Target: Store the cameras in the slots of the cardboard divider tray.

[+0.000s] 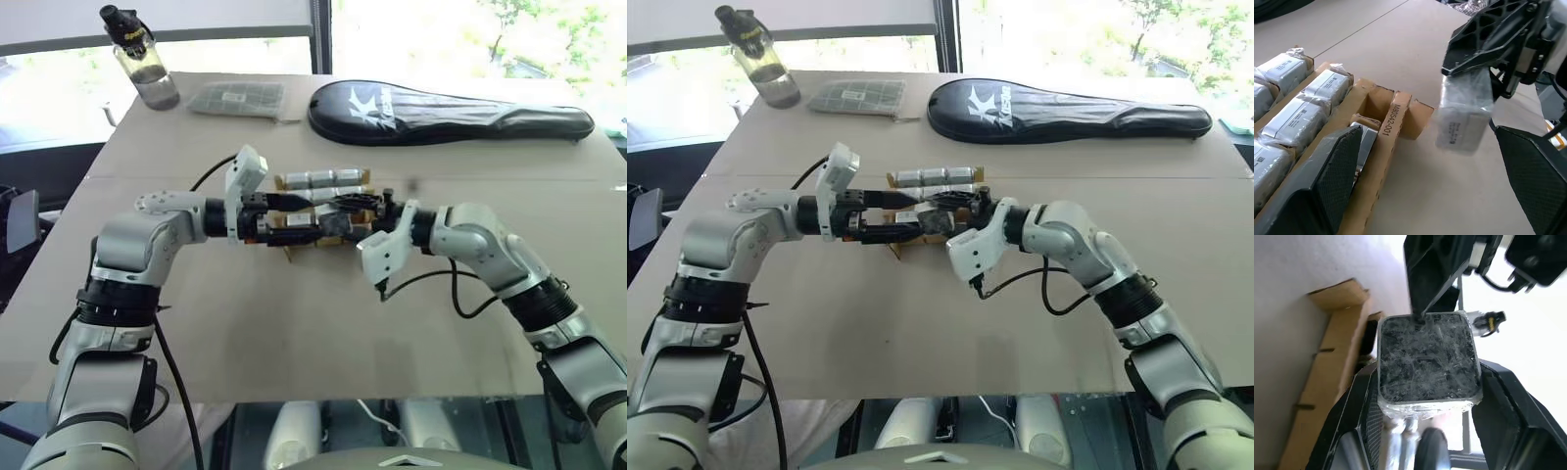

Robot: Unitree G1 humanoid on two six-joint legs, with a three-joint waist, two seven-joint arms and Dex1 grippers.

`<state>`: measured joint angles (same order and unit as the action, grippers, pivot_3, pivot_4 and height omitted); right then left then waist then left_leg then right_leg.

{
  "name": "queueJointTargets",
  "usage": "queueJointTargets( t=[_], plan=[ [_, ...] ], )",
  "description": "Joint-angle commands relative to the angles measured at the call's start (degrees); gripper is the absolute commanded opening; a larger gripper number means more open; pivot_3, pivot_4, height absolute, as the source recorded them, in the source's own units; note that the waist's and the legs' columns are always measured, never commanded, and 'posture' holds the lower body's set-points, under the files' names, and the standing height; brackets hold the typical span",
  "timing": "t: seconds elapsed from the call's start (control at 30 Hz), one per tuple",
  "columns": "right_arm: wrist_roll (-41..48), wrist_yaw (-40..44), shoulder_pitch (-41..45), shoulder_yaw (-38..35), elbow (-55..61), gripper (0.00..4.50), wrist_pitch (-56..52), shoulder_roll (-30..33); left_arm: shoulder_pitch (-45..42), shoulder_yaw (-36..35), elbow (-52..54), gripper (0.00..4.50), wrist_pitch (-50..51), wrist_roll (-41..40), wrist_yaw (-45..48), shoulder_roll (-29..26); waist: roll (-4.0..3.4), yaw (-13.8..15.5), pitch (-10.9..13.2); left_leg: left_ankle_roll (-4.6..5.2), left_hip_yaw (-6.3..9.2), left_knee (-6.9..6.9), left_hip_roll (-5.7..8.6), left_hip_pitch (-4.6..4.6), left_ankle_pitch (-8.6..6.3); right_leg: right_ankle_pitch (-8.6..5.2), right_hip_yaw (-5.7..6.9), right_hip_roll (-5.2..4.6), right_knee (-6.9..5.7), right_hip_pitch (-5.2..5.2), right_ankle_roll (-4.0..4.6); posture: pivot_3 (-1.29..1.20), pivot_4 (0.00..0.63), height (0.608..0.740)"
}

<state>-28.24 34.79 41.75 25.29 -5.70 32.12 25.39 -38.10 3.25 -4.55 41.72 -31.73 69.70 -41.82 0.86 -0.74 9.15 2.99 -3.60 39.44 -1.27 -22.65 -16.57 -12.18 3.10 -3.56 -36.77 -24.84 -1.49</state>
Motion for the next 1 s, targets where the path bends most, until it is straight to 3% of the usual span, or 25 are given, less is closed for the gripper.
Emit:
queueJointTargets(
  t=[0.03, 0.1, 0.37, 0.4, 0.53, 0.7, 0.73, 1.0],
  plan=[
    [-0.2, -1.3, 1.3, 0.0, 0.7, 1.96, 1.4, -0.8, -1.8, -1.1, 0.4, 4.5, -0.2, -0.9, 0.2, 0.9, 0.0, 0.1, 0.0, 0.0, 0.0, 0.02, 0.0, 0.01, 0.0, 0.0, 0.0, 0.0, -0.01, 0.01, 0.0, 0.0, 0.15, 0.74],
    [-0.3, -1.4, 1.4, 0.2, 0.3, 1.96, 1.7, -1.2, -2.3, -1.5, 0.3, 4.5, 0.3, -1.4, 0.6, 1.4, 0.0, 0.1, 0.0, 0.0, 0.01, 0.05, 0.0, 0.01, 0.0, 0.0, 0.0, 0.0, -0.03, 0.02, 0.01, 0.0, 0.15, 0.74],
    [-0.2, -1.4, 1.3, 0.4, -1.0, 1.96, 2.6, -1.4, -2.7, -1.5, 0.3, 1.01, 0.9, -1.8, 2.1, 1.6, 0.0, 0.0, 0.0, 0.0, 0.01, 0.01, 0.0, 0.0, 0.0, 0.01, -0.02, 0.0, -0.01, 0.01, 0.01, 0.0, 0.15, 0.74],
    [-0.1, -1.5, 1.3, 0.3, -1.0, 1.96, 2.6, -1.4, -2.6, -1.5, 0.5, 0.77, 1.1, -1.9, 2.4, 1.5, 0.0, 0.0, 0.0, 0.0, 0.01, 0.01, 0.0, 0.0, 0.0, 0.01, -0.01, 0.0, -0.01, 0.01, 0.01, 0.0, 0.15, 0.74],
    [0.1, -1.3, 1.0, 0.0, -0.9, 1.96, 2.2, -1.1, -1.8, -1.1, 1.3, 0.78, 1.9, -2.2, 3.6, 1.0, 0.0, -0.1, 0.0, 0.0, 0.02, 0.02, 0.0, 0.0, 0.0, 0.01, -0.02, 0.0, -0.02, 0.01, 0.01, 0.0, 0.15, 0.74],
    [1.1, 0.1, -0.3, -0.7, 0.5, 4.34, -1.2, -0.9, -2.3, -0.6, 0.0, 0.78, 0.6, -1.2, 3.7, 1.7, 0.0, 0.0, 0.0, 0.0, 0.02, 0.02, 0.0, 0.0, 0.0, 0.01, -0.02, 0.0, -0.03, 0.01, 0.01, 0.0, 0.15, 0.74],
    [2.5, 1.0, -1.2, -1.2, 1.5, 4.5, -3.3, -0.9, -2.5, -0.4, -0.3, 0.78, -0.2, -0.7, 3.9, 1.9, 0.0, 0.0, 0.0, 0.0, 0.02, 0.02, 0.0, 0.0, 0.0, 0.01, -0.02, 0.0, -0.03, 0.01, 0.01, 0.0, 0.15, 0.74],
    [22.5, 12.5, -13.4, -10.3, 15.9, 4.5, -24.4, 5.1, -6.9, 1.8, -8.3, 0.78, -12.5, 5.3, 5.5, 6.2, 0.02, 1.0, 0.0, 0.02, 0.04, 0.07, 0.05, -0.04, -0.01, 0.01, 0.02, -0.05, 0.02, 0.06, 0.01, 0.0, 0.15, 0.74]
  ],
)
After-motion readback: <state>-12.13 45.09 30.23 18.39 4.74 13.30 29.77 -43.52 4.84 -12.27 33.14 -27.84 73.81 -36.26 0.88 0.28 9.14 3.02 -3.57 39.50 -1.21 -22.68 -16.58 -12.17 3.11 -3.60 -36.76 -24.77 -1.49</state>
